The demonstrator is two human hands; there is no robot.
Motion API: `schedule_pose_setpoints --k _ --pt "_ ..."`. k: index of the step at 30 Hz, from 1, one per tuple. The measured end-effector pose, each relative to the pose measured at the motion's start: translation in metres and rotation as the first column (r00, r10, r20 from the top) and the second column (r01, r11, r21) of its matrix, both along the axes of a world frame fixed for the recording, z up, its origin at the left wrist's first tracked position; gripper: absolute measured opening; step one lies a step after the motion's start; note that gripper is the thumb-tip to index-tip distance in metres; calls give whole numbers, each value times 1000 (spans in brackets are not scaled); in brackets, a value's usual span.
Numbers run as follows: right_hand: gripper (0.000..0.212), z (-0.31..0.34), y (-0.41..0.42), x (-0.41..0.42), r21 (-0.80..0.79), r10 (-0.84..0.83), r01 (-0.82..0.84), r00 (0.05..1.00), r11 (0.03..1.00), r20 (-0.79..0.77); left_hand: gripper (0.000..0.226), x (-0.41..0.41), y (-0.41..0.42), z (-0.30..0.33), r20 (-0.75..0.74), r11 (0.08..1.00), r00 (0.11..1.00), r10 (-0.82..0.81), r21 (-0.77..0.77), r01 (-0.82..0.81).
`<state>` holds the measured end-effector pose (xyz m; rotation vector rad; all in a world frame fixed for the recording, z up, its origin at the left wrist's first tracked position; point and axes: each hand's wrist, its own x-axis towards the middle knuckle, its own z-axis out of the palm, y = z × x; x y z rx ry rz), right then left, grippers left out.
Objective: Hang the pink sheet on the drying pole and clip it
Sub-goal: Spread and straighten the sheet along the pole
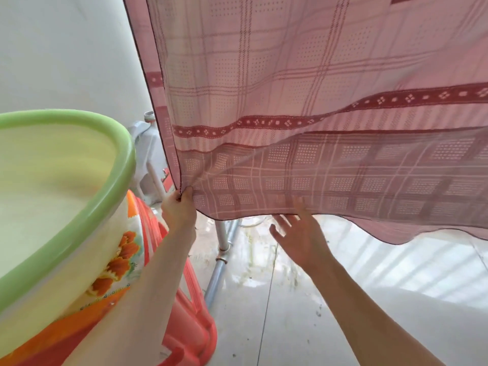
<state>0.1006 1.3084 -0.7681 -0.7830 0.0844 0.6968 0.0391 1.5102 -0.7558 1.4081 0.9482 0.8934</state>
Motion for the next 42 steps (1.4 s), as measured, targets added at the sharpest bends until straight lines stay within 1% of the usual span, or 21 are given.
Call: schedule_pose_setpoints --k 2,5,7,8,10,13,15,16,19,21,23,25,28,29,30,32,33,36,38,41,42 --pt "19 9 -27 15 56 -102 102 995 993 -5 28 11 9 -1 -8 999 999 32 14 -32" --pt "22 18 -62 35 151 -278 279 960 948 -29 30 17 19 -2 -18 999 999 39 -5 -39" --pt "19 18 -74 42 162 -355 354 935 921 -20 38 18 26 -4 -6 999 1000 31 -33 -31" --pt "16 16 -75 43 140 -374 374 927 917 -22 38 20 29 -6 -6 998 1000 21 -51 -21" --pt "8 6 -71 42 70 -394 397 918 915 -53 19 21 25 2 25 997 1000 13 -77 -11" --pt "9 -12 -62 41 -39 -388 386 920 922 -49 29 23 29 3 108 980 993 37 -196 -15" --pt "10 -20 -57 42 -83 -388 385 921 919 -34 19 23 38 2 152 973 988 32 -232 4" --pt "10 -23 -55 42 -94 -391 387 920 917 -31 14 24 45 -1 163 966 986 31 -257 12" --pt "9 -31 -46 40 -116 -411 404 911 907 -40 22 24 55 -6 214 918 976 41 -394 48" --pt "9 -34 -40 40 -93 -420 413 905 906 -69 22 24 53 -9 257 915 964 66 -400 44" --pt "14 -32 -36 45 -6 -406 408 906 913 -118 17 23 52 -12 330 913 933 140 -409 7" --pt "23 -23 -35 56 100 -372 388 917 916 -146 14 22 49 -13 358 894 914 190 -448 -10" --pt "61 -8 -33 77 196 -325 346 937 918 -131 15 26 44 -13 381 877 897 223 -480 -14" --pt "67 -5 -31 83 203 -303 320 947 925 -109 15 27 43 -15 386 877 896 217 -481 -5" --pt "65 -3 -28 87 203 -279 289 957 936 -74 14 28 43 -16 389 878 898 206 -478 6" --pt "36 0 -23 91 167 -265 267 964 949 -37 16 31 44 -19 391 880 900 194 -474 17" --pt "27 -2 -21 93 158 -278 281 960 947 -42 17 32 46 -21 386 882 904 186 -470 19" --pt "28 -9 -27 96 241 -331 341 940 909 -82 20 34 52 -24 372 897 912 174 -441 8" --pt "25 -13 -34 95 240 -388 398 917 885 -89 21 37 54 -28 355 905 919 170 -425 -3" --pt "5 -26 -41 89 65 -451 453 892 889 -33 23 42 56 -31 333 906 926 178 -423 -22" --pt "5 -32 -44 85 -21 -470 470 883 883 8 26 43 58 -30 331 908 927 174 -419 -21"
